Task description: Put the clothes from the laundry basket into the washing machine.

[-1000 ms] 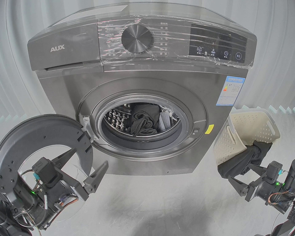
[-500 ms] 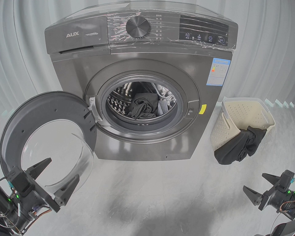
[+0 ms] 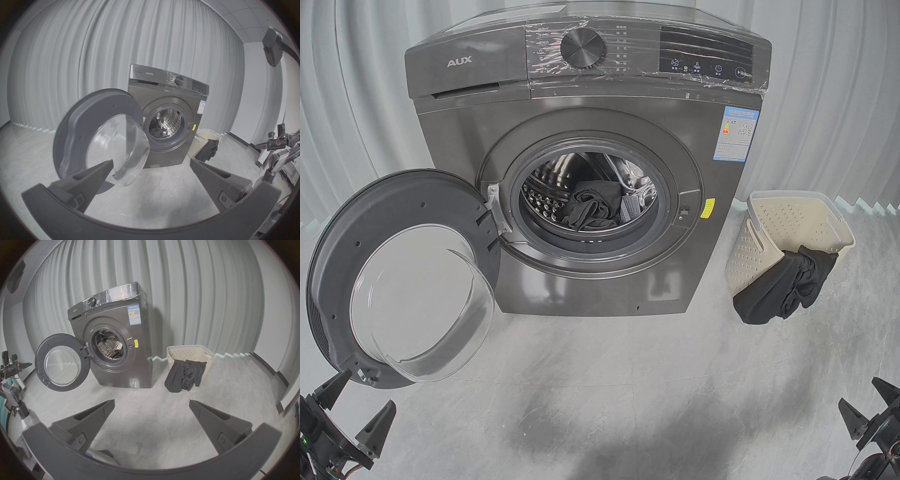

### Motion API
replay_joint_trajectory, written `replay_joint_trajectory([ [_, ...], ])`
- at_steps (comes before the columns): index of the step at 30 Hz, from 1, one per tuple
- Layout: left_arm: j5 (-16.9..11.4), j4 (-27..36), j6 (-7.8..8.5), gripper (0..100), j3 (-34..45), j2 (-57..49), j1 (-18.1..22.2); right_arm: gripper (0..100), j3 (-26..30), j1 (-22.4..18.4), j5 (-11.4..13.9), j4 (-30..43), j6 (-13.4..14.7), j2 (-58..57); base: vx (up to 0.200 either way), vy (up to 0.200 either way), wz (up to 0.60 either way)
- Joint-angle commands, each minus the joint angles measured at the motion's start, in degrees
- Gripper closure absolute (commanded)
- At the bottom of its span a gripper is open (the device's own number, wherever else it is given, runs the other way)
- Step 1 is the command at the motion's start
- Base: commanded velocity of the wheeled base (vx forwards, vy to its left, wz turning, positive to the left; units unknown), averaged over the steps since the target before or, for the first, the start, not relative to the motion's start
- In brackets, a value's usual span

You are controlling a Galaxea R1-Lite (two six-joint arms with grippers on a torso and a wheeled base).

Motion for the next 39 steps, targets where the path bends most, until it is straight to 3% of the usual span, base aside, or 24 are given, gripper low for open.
replay_joint_trajectory([
  [1, -3.89, 7.55, -0.72, 0, 0.99, -14.78, 9.34, 0, 0.55, -8.21, 1.28, 6.29, -1.43, -14.14, 0.0, -0.2, 0.0],
  [5, -5.83, 13.44, -0.63, 0, 0.99, -19.88, 14.7, 0, 0.37, -14.01, 3.83, 7.43, -2.75, -17.74, 0.0, -0.2, 0.0],
  [7, -6.44, 14.84, -0.55, 0, 0.99, -20.58, 15.67, 0, 0.37, -15.5, 4.62, 7.43, -2.93, -18.18, 0.0, -0.1, 0.0],
  [8, -6.97, 16.78, -0.63, 0, 0.99, -21.11, 16.63, 0, 0.37, -17.96, 7.17, 7.43, -3.28, -18.8, 0.0, 0.0, 0.0],
  [10, -6.97, 16.95, -0.63, 0, 0.99, -21.11, 16.72, 0, 0.37, -18.31, 7.61, 7.43, -3.37, -18.97, 0.0, 0.0, 0.0],
  [11, -6.97, 17.48, -0.72, 0, 0.99, -21.11, 17.16, 0, 0.37, -19.98, 11.39, 7.26, -4.51, -20.82, 0.0, 0.0, 0.0],
  [13, -6.88, 18.27, -0.63, 0, 0.99, -21.11, 19.36, 0, 0.37, -18.93, 15.61, 7.52, -5.39, -23.1, 0.0, 0.0, 0.0],
  [15, -7.58, 19.24, -0.55, 0, 0.99, -21.64, 23.93, 0, 0.37, -18.4, 24.31, 7.26, -6.79, -23.89, 0.0, 0.0, 0.0],
  [16, -7.67, 19.33, -0.55, 0, 0.99, -21.81, 24.63, 0, 0.28, -18.4, 25.1, 7.78, -7.06, -23.89, 0.0, 0.0, 0.0],
  [17, -9.34, 19.41, 0.42, 0, 0.99, -22.87, 26.92, 0, 0.2, -18.4, 23.43, 7.87, -7.58, -23.89, 0.0, 0.0, 0.0],
  [19, -9.69, 19.33, 1.12, 0, 0.99, -22.96, 26.57, 0, 0.2, -18.4, 14.55, 8.05, -8.29, -23.89, 0.0, 0.0, 0.0],
  [20, -9.69, 19.33, 1.12, 0, 0.99, -22.96, 26.57, 0, 0.2, -18.4, 14.55, 8.05, -8.29, -23.89, 0.0, 0.0, 0.0],
  [21, -9.87, 19.41, 0.77, 0, 0.99, -23.83, 26.04, 0, 0.37, -18.49, 9.28, 7.78, -7.76, -23.89, 0.0, 0.0, 0.0],
  [23, -9.52, 20.12, 1.48, 0, 0.9, -26.3, 24.81, 0, 0.37, -18.49, 9.28, 8.05, -5.21, -23.89, 0.0, 0.0, 0.0],
  [24, -9.25, 20.12, 0.77, 0, 0.9, -26.3, 24.72, 0, 0.81, -18.49, 9.72, 7.87, -3.37, -23.89, 0.0, 0.0, 0.0],
  [28, -9.96, 21.88, 2.44, 0, 0.9, -26.3, 24.63, 0, 0.9, -18.23, 13.32, 9.36, -5.65, -23.89, 0.0, 0.0, 0.0],
  [29, -10.48, 23.46, 4.55, 0, 0.99, -26.3, 24.63, 0, 0.9, -18.23, 14.11, 9.36, -6.0, -23.89, 0.0, 0.0, 0.0],
  [31, -12.07, 23.9, 5.61, 0, 0.9, -26.3, 24.63, 0, 0.9, -18.4, 14.55, 9.36, -6.53, -23.89, 0.0, 0.0, 0.0],
  [39, -11.89, 23.81, 3.94, 0, 0.9, -26.3, 24.54, 0, 0.9, -18.31, 14.2, 9.36, -6.35, -23.89, 0.0, -0.05, 0.0],
])
